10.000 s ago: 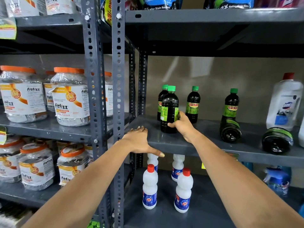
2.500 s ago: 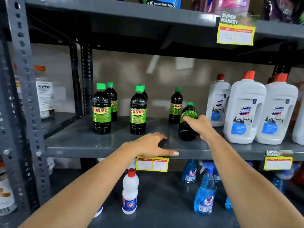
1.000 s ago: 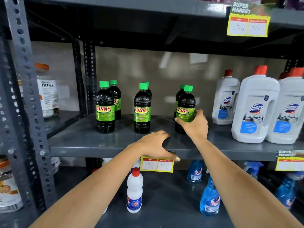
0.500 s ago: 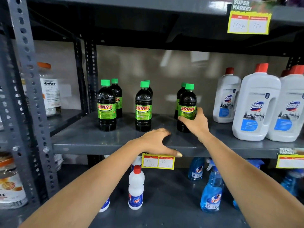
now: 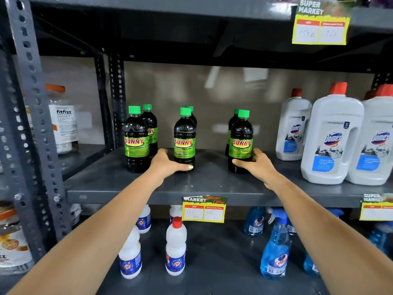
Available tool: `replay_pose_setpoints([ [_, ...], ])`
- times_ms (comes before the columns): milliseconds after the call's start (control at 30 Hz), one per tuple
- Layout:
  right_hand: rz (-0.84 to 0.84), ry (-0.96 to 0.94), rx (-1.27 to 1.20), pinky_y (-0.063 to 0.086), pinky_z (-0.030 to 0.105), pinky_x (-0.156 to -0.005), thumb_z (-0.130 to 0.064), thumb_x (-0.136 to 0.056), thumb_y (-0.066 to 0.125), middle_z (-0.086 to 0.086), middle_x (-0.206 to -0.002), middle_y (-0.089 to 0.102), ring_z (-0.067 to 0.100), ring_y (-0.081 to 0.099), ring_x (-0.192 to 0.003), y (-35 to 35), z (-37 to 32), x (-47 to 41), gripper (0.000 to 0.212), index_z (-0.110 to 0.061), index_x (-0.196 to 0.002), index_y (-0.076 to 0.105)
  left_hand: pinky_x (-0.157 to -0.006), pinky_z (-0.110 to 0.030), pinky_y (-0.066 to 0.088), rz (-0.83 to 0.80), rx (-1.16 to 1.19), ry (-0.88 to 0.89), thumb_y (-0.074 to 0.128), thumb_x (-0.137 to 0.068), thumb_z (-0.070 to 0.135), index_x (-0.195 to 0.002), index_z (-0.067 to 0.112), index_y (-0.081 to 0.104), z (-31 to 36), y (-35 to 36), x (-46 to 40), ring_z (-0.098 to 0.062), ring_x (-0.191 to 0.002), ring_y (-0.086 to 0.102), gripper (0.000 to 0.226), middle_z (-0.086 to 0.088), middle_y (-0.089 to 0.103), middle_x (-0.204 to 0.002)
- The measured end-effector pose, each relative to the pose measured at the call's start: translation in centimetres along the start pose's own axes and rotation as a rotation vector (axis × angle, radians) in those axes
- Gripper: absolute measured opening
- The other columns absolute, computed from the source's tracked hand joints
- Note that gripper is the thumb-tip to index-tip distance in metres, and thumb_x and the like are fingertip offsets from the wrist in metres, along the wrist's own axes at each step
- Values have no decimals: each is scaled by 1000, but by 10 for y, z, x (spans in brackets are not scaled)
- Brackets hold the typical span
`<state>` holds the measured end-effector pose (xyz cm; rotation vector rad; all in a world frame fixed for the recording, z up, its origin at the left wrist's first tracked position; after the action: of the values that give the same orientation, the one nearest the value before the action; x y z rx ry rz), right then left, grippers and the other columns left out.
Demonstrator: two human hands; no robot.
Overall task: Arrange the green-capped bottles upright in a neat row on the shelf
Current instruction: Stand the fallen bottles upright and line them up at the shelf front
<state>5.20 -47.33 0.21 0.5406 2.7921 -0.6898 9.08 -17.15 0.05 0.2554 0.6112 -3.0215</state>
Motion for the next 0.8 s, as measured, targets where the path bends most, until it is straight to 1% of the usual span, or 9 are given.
replay_pose_setpoints([
  [67,2,-4,9,43,31,-91,-36,-73,83,4,-131,62,19,55,-109,0,0,0,67,-17,-128,51,-91,-31,42,-42,-37,40,93,-63,26,-130,8,55,5,12,-3,-23,-111,56,79,-9,61,-130],
  [133,6,-8,30,43,31,-90,-36,-74,82,5,-131,61,21,57,-113,-1,-1,2,67,-16,-130,51,-85,-29,42,-17,-65,77,91,-66,26,-122,10,61,6,16,-4,-19,-99,56,66,-9,66,-123],
  [200,2,-11,41,44,31,-91,-36,-75,82,6,-131,62,23,57,-117,-2,-1,4,68,-16,-132,50,-84,-29,42,-6,-93,101,91,-66,29,-121,10,63,6,17,-2,-18,-96,56,65,-9,67,-121],
  [300,-14,-23,60,43,30,-89,-37,-75,81,4,-129,62,22,57,-116,-5,-3,10,68,-16,-131,51,-83,-28,42,-25,-118,133,91,-66,32,-121,12,64,9,19,5,-17,-95,56,64,-7,67,-119],
  [467,-29,-39,66,43,30,-90,-37,-75,81,2,-128,63,20,58,-115,-7,-3,20,66,-17,-131,52,-83,-27,41,-40,-122,192,89,-68,29,-121,12,64,17,25,22,-15,-95,55,61,-7,67,-119],
  [633,-17,-51,56,42,30,-92,-38,-75,80,2,-131,62,20,56,-118,-6,-2,23,68,-17,-133,52,-83,-26,41,-37,-103,196,89,-69,28,-121,13,64,19,24,29,-14,-94,55,59,-7,68,-119],
  [733,-11,-39,39,44,32,-93,-39,-71,83,1,-132,60,19,56,-116,-6,-2,25,73,-17,-132,49,-83,-27,41,-35,-116,206,88,-69,30,-120,13,65,18,22,31,-14,-95,56,58,-6,68,-118],
  [767,16,-52,20,45,35,-97,-39,-69,84,1,-133,59,19,56,-118,-7,-4,27,78,-18,-134,46,-83,-27,43,-34,-126,210,89,-69,32,-119,13,66,17,20,32,-15,-96,58,58,-5,69,-116],
  [800,81,-90,1,45,37,-101,-39,-68,85,2,-135,57,19,55,-121,-11,-8,30,83,-19,-136,43,-84,-28,46,-36,-144,214,89,-68,34,-117,13,67,15,17,33,-15,-97,60,58,-4,70,-114],
])
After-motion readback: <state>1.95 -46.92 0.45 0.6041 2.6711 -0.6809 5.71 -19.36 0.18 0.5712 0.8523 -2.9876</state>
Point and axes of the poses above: each hand's wrist, its own x-axis away from the middle knuckle, its own y-axis out of the palm, z = x × y, the point moved 6 cm from there along -x, towards the middle knuckle
